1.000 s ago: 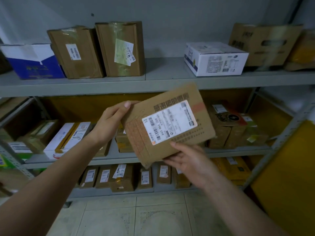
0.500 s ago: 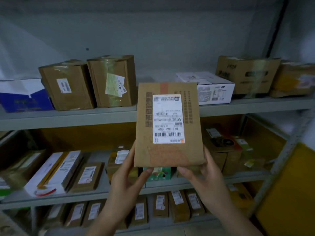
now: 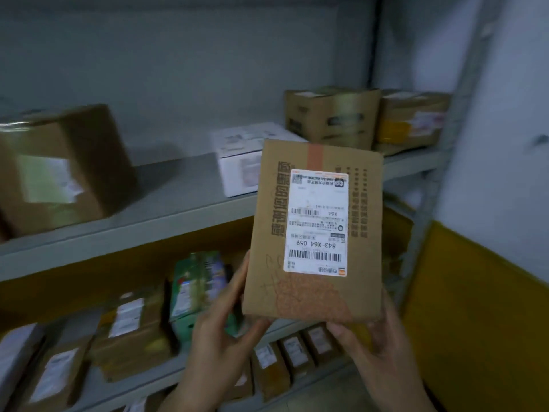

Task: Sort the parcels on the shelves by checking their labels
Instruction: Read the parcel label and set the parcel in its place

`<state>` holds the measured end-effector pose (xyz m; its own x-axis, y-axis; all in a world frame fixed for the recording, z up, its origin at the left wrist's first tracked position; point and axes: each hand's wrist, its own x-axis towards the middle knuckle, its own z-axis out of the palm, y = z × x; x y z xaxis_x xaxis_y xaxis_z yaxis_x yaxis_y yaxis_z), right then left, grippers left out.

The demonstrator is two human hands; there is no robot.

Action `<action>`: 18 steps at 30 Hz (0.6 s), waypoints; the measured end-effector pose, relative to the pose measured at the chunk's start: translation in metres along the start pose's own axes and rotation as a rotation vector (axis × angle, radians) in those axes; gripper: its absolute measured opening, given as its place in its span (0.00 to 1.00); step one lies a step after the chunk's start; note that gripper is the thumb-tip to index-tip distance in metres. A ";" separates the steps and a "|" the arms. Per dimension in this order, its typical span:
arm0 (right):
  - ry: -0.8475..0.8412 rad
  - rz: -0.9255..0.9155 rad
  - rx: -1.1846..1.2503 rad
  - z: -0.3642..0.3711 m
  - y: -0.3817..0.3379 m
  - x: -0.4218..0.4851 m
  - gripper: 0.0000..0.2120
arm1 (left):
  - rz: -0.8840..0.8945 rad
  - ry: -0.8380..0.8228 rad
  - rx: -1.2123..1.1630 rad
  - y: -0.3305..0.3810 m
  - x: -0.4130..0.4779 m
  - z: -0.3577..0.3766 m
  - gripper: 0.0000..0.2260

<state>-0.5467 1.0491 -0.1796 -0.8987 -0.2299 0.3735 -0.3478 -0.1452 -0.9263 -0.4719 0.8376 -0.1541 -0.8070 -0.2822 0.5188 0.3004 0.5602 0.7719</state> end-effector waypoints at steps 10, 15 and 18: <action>0.692 0.006 -0.351 -0.214 -0.034 -0.064 0.41 | 0.234 -0.553 -0.391 0.061 0.053 0.272 0.40; 1.060 0.020 -0.424 -0.287 -0.054 -0.132 0.42 | 0.273 -0.996 -0.613 0.129 0.024 0.395 0.38; 1.261 0.017 -0.516 -0.322 -0.068 -0.159 0.47 | 0.264 -1.239 -0.778 0.173 0.007 0.449 0.42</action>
<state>-0.4659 1.4057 -0.1927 -0.4386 0.8398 0.3199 -0.1440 0.2857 -0.9475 -0.6540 1.2822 -0.1823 -0.4766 0.8086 0.3449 0.3707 -0.1709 0.9129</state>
